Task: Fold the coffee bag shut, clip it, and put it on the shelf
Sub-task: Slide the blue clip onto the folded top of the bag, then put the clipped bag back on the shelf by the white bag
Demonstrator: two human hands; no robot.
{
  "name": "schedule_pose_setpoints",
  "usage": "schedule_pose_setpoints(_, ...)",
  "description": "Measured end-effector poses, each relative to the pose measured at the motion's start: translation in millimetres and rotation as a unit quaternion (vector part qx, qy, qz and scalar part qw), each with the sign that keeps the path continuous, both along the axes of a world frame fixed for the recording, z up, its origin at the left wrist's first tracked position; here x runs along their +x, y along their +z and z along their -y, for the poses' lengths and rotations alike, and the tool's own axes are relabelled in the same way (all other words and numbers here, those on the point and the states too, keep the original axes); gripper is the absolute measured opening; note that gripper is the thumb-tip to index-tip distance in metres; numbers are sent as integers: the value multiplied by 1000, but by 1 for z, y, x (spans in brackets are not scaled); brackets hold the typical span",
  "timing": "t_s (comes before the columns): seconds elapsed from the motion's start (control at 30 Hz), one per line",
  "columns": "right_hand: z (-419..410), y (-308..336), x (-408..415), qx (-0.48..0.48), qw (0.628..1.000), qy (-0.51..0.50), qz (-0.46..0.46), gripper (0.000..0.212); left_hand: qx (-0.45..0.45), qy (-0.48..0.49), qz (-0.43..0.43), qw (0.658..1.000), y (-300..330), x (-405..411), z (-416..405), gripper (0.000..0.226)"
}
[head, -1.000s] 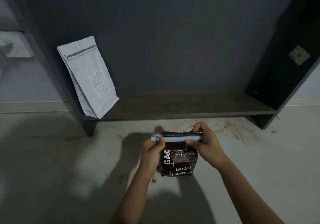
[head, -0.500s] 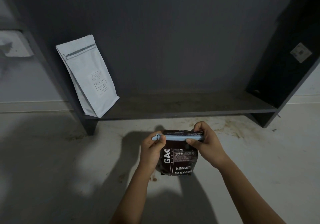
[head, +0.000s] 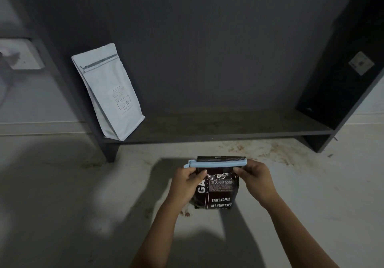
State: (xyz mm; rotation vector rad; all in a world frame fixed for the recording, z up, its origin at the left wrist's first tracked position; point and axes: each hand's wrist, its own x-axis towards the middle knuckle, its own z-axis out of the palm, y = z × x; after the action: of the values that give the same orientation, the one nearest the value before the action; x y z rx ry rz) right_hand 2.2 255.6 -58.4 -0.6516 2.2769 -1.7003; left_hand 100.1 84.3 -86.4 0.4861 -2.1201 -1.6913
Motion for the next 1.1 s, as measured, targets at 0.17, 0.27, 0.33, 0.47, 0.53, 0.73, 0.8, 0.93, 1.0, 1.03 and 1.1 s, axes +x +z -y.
schedule_pose_setpoints(0.17, 8, -1, 3, 12, 1000, -20, -21, 16, 56, -16, 12, 998, 2, 1, 0, 16)
schedule_pose_setpoints(0.27, 8, -5, 1, 72, 997, 12, -3, 31, 62, -124, 116, 984, -2, 5, 7, 55)
schedule_pose_setpoints(0.33, 6, -8, 4, 103, 986, 97, 87, 59, 60, -148, 132, 978, -4, 8, 9, 76)
schedule_pose_setpoints(0.47, 10, -17, 6, 113, 980, 141, 88, 82, 44, -120, 116, 985, -3, 9, 12, 68)
schedule_pose_setpoints(0.53, 19, -11, 2, 120, 986, 109, 47, 74, 24, -94, 87, 992, 1, 8, 19, 63)
schedule_pose_setpoints(0.73, 74, 40, -16, 12, 996, 89, -6, 67, -27, 45, -78, 996, 58, 1, 54, 60)
schedule_pose_setpoints(0.8, 99, 54, -17, -7, 999, 45, -11, 82, -38, 111, -119, 986, 73, -5, 67, 58)
schedule_pose_setpoints(0.93, 145, 58, -8, 40, 997, 51, -46, 96, 6, 284, -156, 946, 86, -25, 86, 52)
schedule_pose_setpoints(1.0, 166, 53, -1, 27, 993, 105, -53, 89, 44, 360, -163, 918, 86, -35, 97, 48)
schedule_pose_setpoints(1.03, 177, 46, 0, 14, 990, 129, -58, 83, 60, 386, -164, 906, 83, -39, 103, 48)
schedule_pose_setpoints(1.1, 196, 39, -1, 16, 984, 163, -72, 77, 71, 425, -153, 889, 79, -47, 115, 47)
